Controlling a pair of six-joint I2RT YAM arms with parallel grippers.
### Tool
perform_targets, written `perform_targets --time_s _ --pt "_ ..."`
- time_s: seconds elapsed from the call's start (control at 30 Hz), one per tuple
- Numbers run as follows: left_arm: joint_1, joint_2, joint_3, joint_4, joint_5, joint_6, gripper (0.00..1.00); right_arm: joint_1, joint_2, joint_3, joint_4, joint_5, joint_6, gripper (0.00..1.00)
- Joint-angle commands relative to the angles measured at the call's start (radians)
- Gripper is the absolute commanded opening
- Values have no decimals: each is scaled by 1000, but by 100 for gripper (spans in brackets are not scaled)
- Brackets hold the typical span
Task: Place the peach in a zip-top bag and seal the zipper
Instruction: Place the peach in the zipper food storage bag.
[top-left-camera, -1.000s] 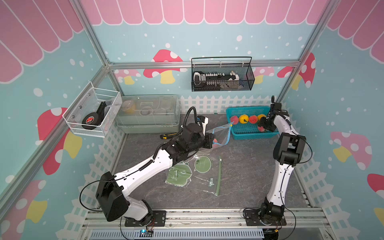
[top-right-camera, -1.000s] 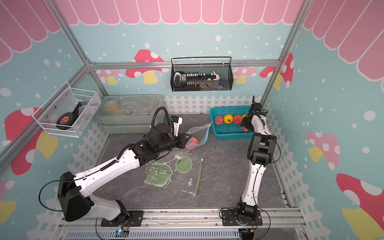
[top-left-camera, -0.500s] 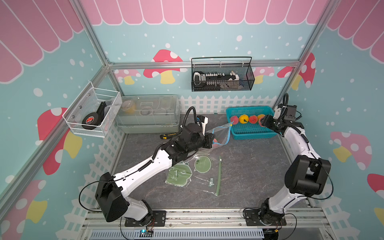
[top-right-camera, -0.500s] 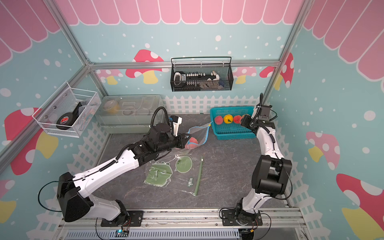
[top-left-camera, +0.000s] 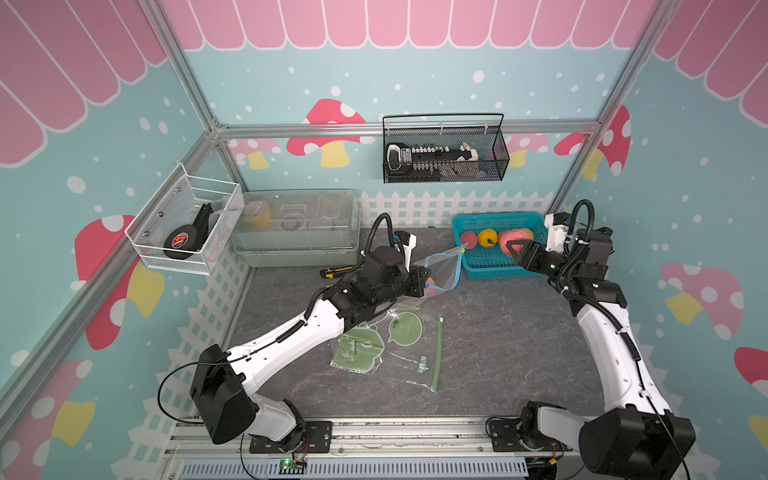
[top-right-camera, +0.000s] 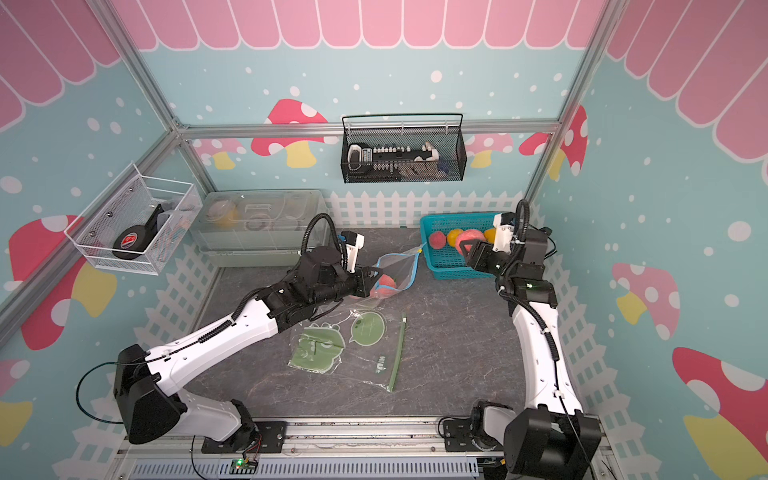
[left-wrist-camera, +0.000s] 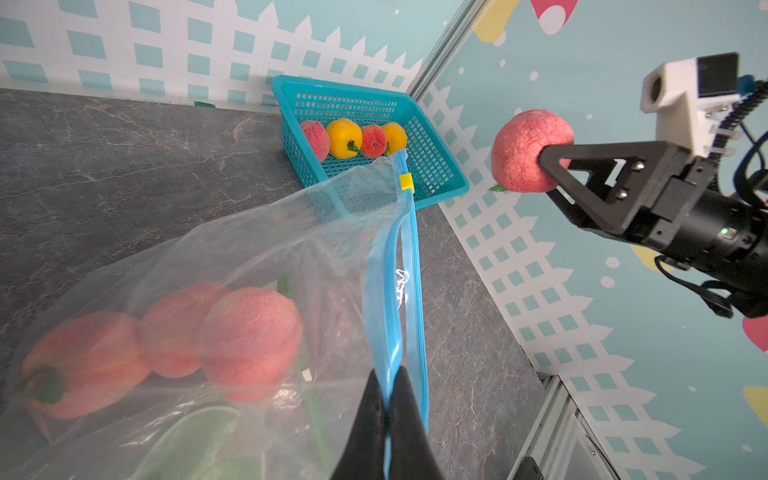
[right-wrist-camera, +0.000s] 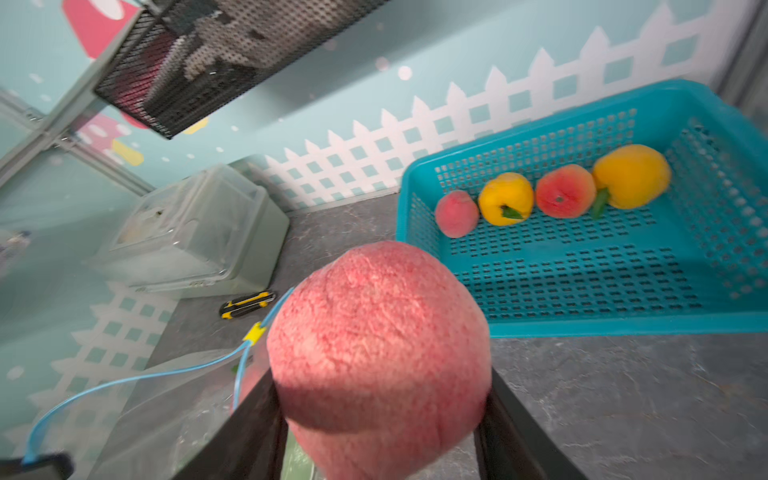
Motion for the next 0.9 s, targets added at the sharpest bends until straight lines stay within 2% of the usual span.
perform_targets --time_s 0.0,0.4,0.67,0.87 --pt "5 1 19 12 10 0 0 67 -46 -24 30 -72 -25 62" --pt "5 14 43 7 17 -2 0 307 -62 -77 78 -178 -67 62" --pt "4 23 64 1 41 -1 0 371 -39 -97 37 -186 -120 62" --pt "5 18 68 1 59 9 0 400 -3 -104 35 -146 -128 62"
